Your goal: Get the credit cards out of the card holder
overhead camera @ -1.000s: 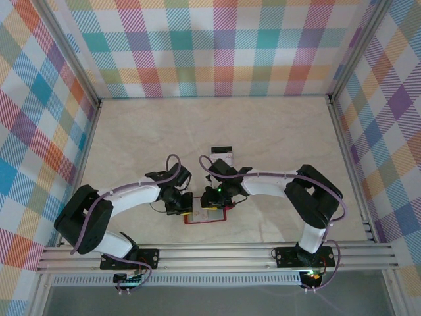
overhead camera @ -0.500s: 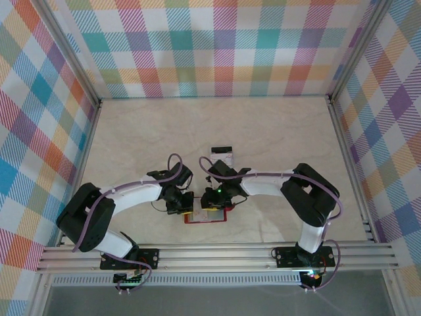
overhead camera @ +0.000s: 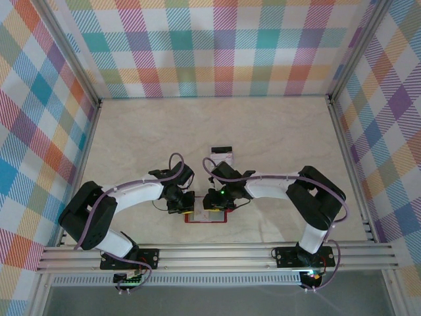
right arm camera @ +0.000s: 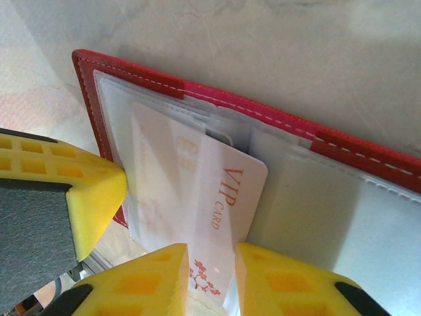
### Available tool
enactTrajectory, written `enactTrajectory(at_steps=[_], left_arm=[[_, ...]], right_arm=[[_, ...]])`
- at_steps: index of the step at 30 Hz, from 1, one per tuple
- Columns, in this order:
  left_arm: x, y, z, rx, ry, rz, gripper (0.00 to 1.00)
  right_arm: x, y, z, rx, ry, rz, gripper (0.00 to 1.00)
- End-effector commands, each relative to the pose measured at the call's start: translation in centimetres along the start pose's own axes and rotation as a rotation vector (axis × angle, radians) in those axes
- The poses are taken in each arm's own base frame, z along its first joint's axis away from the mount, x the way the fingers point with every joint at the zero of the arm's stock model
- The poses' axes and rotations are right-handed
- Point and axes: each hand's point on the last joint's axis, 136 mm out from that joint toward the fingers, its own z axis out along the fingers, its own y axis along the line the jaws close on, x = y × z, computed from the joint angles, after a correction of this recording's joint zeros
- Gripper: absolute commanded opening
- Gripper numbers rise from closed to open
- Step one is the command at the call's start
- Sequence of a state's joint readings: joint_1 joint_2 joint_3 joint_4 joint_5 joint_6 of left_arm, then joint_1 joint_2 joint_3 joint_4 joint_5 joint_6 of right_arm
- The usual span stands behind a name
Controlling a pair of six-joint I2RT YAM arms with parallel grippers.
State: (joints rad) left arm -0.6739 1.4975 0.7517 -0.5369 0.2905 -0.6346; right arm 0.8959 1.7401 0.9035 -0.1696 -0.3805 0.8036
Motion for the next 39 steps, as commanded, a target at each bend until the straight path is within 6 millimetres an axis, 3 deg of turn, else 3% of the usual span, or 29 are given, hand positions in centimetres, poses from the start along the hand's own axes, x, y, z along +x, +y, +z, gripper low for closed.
enactTrajectory(at_steps=[1, 12, 23, 39], left_arm=[[1.5, 3.2, 1.3, -0.144, 0.05, -0.013, 0.03], [1.2, 2.5, 0.6, -0.129, 0.031, -0.012, 0.03], [1.2, 2.5, 0.7, -0.136, 0.035, -0.015, 0.03], [1.3, 2.2, 1.0, -0.135, 0.041, -0.006, 0.03]], right_arm=[[0.1, -0.2, 0.5, -0.03, 0.008, 0.01, 0.27], [-0.1, 1.3, -1.7, -0.071, -0.051, -0.036, 0.29], [0.0, -1.4, -0.2, 0.016, -0.034, 0.005, 0.26], [-0.1, 0.8, 0.6, -0.129, -0.023, -0.017, 0.21]])
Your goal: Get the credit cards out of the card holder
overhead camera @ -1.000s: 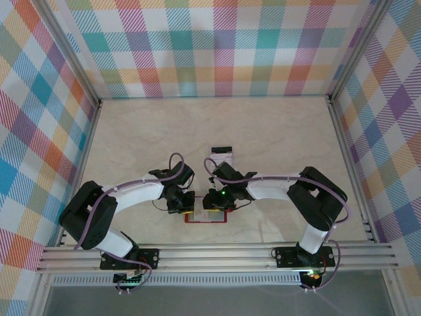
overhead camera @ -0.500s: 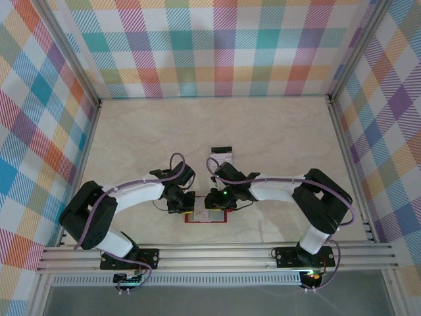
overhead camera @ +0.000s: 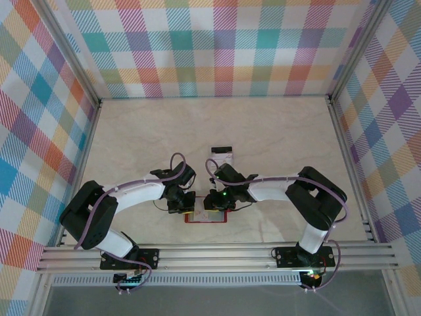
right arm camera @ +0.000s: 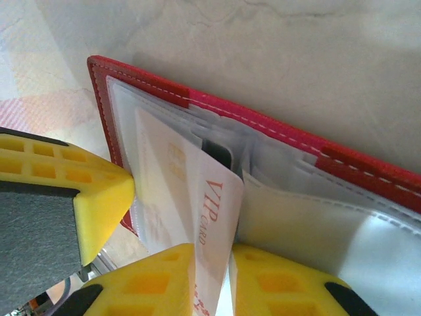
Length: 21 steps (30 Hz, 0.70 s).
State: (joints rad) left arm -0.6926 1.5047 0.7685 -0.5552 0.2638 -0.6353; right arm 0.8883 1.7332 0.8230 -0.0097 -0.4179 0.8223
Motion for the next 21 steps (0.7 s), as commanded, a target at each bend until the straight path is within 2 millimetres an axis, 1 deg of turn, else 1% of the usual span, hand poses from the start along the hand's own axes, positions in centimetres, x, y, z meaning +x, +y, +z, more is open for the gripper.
enactTrajectory(at_steps=[1, 6, 10, 17, 21], left_arm=[[1.3, 2.2, 1.0, -0.107, 0.047, -0.018, 0.03], [1.4, 2.3, 1.0, -0.111, 0.045, -0.021, 0.03], [1.5, 2.4, 1.1, -0.115, 0.048, -0.02, 0.03], [1.3, 2.4, 1.2, -0.119, 0.044, -0.015, 0.03], [0.8, 1.8, 1.2, -0.104, 0.038, -0.012, 0.03]], right_arm=[[-0.1, 0.5, 0.3, -0.045, 0.004, 0.001, 0.21], [0.0, 0.2, 0.4, -0.042, 0.001, 0.013, 0.15], [0.0, -0.6, -0.3, -0.002, -0.016, 0.022, 0.1], [0.0, -2.6, -3.2, 0.114, -0.064, 0.033, 0.08], [-0.2, -3.0, -5.2, 0.147, -0.09, 0.019, 0.06]])
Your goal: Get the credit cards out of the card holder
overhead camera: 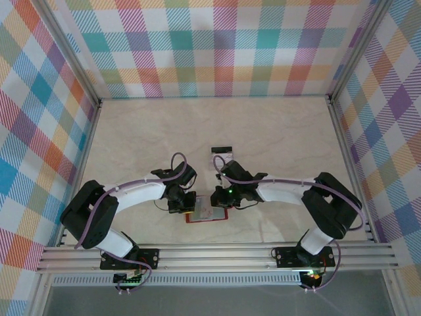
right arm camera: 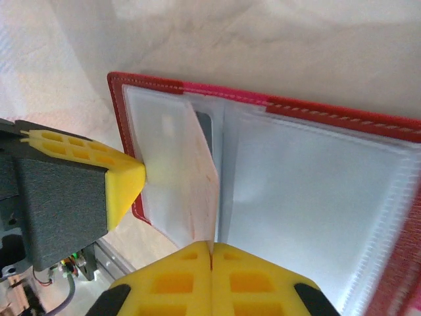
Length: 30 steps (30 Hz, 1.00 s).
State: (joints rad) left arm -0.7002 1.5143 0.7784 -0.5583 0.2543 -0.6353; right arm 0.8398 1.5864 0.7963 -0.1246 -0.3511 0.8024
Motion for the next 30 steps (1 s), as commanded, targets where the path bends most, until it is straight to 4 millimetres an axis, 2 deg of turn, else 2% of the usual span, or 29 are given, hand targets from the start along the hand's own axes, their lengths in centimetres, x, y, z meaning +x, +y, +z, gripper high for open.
enactTrajectory(at_steps=[1, 7, 13, 18, 22, 24, 28, 30], left_arm=[[0.9, 1.7, 1.2, -0.092, 0.042, -0.015, 0.03], [-0.2, 0.4, 0.2, -0.058, -0.006, 0.006, 0.03], [-1.5, -0.7, -2.2, -0.026, -0.099, 0.026, 0.06], [-1.9, -0.7, -3.2, -0.01, -0.142, 0.02, 0.07], [-2.0, -0.3, -3.1, -0.002, -0.137, 0.008, 0.08], [-1.9, 0.2, -2.8, -0.004, -0.133, -0.006, 0.08], [-1.5, 1.3, -2.2, 0.007, -0.114, -0.037, 0.09], [-1.3, 1.8, -1.8, 0.013, -0.099, -0.049, 0.09]], right_arm=[[0.4, -2.4, -1.7, 0.1, -0.01, -0.005, 0.06], [-0.4, -1.7, -4.6, 0.139, -0.059, -0.083, 0.0], [-2.9, -0.9, -8.0, 0.242, -0.162, -0.296, 0.0], [-5.7, 0.6, -10.0, 0.329, -0.207, -0.637, 0.0], [-7.6, 1.6, -11.3, 0.392, -0.18, -0.958, 0.0], [-8.7, 1.5, -11.7, 0.433, -0.148, -1.103, 0.0], [-11.0, 1.5, -12.6, 0.487, -0.097, -1.281, 0.0], [-11.7, 1.1, -12.4, 0.517, -0.041, -1.374, 0.0]])
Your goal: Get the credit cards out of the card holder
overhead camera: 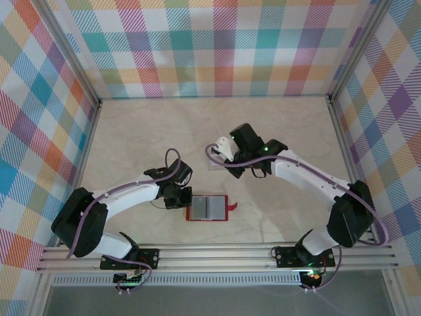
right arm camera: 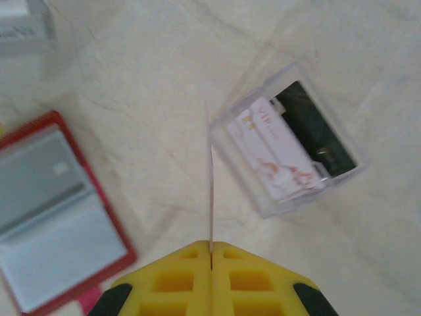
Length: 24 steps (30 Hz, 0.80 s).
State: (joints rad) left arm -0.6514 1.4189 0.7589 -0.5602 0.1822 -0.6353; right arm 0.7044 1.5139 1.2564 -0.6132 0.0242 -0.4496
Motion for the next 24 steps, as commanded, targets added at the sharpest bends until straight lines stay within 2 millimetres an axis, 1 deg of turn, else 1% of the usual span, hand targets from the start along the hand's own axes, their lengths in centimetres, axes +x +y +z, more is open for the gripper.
enactTrajectory(at_steps=[1, 6, 8, 15, 21, 24], left_arm=[[0.7, 0.8, 0.3, 0.017, 0.024, -0.022, 0.09], [1.1, 1.4, 0.7, 0.027, 0.042, -0.029, 0.09], [1.4, 1.5, 1.0, 0.028, 0.054, -0.03, 0.09], [1.9, 1.7, 1.2, 0.036, 0.066, -0.038, 0.09], [2.0, 1.7, 1.5, 0.043, 0.069, -0.045, 0.09], [2.0, 1.7, 1.7, 0.046, 0.075, -0.049, 0.09]], right_arm=[[0.8, -1.1, 0.6, -0.008, 0.09, -0.299, 0.0], [0.6, -3.4, 2.1, -0.029, 0.164, -0.405, 0.0], [0.6, -4.0, 2.6, -0.038, 0.188, -0.445, 0.0], [1.1, -4.8, 4.9, -0.092, 0.262, -0.548, 0.0], [0.6, -5.3, 6.5, -0.118, 0.282, -0.567, 0.0], [0.7, -5.4, 7.4, -0.133, 0.299, -0.577, 0.0]])
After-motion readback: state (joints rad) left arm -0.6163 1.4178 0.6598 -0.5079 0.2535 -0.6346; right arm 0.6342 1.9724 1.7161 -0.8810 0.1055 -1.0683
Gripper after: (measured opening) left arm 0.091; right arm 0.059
